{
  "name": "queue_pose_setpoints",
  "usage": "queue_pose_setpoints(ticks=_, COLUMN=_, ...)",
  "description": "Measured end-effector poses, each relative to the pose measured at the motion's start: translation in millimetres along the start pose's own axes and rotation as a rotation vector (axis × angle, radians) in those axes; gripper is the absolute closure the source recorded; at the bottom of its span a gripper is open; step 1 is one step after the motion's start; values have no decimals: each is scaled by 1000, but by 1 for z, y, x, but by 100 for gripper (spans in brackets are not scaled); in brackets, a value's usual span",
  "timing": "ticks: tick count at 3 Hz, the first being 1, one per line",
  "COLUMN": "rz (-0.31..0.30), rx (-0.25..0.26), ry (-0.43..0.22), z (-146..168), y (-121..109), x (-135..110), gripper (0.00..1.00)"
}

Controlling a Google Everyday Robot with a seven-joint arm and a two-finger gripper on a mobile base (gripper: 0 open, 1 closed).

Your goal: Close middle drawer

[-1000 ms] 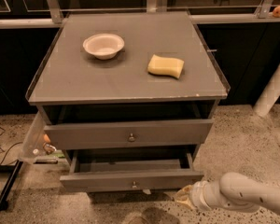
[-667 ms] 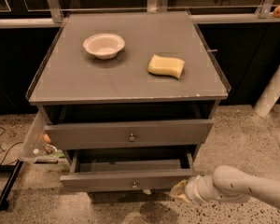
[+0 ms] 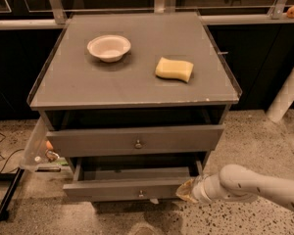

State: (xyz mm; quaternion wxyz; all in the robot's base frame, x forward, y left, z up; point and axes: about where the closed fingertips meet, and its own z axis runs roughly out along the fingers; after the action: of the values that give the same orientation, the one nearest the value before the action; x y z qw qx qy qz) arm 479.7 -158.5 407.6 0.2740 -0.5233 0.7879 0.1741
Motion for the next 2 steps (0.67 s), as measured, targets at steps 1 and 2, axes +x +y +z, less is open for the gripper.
queue_pose_setpoints(ticks=1, rz=0, rx=0, ry=0, z=0, y=0, x=0, gripper=71)
queue_pose_setpoints(ticks=2, rz=0, rx=0, ry=0, z=0, y=0, x=0, gripper=48)
